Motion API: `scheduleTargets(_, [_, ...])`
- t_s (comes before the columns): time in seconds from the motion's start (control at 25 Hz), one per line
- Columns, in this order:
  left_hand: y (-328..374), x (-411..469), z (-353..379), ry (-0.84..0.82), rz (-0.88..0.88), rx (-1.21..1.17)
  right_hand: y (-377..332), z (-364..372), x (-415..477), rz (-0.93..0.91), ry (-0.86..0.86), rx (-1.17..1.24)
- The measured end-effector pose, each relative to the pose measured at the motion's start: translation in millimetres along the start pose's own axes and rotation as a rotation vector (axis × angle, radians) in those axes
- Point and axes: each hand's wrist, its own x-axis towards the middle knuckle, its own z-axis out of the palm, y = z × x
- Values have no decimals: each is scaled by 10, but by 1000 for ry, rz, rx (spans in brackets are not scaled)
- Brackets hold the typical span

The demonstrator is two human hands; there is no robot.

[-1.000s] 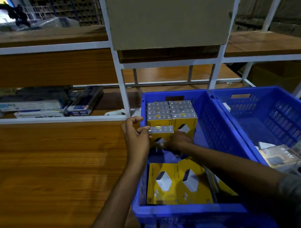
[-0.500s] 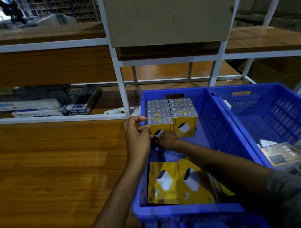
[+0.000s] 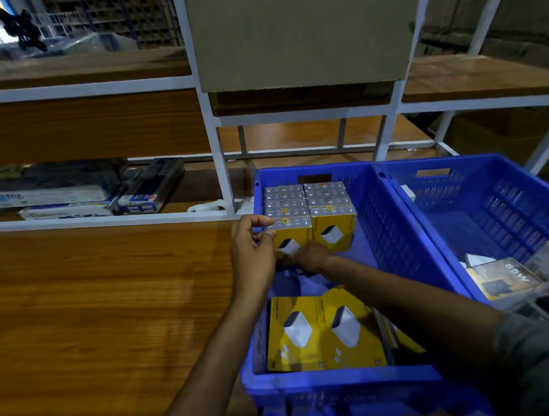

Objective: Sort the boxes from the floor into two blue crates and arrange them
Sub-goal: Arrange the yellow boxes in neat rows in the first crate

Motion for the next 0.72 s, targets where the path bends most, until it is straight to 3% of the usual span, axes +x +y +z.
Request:
scheduleTargets(0.2, [6, -14, 11, -34, 15, 5, 0, -126, -110, -116, -97, -205])
scheduleTargets(0.32, [19, -31, 59, -142, 115, 127, -9, -481, -372, -115, -195, -195])
scheduleTargets(0.52, [-78, -170, 158, -605, 263, 551, 89, -960, -967, -161, -534, -511])
scheduleTargets(0.64, [-75, -239, 178, -872, 215, 781, 115, -947, -1166, -219, -537, -670])
scheduleTargets(0.72, [-90, -238, 186, -922, 184, 881, 99, -897, -1247, -258, -509, -739])
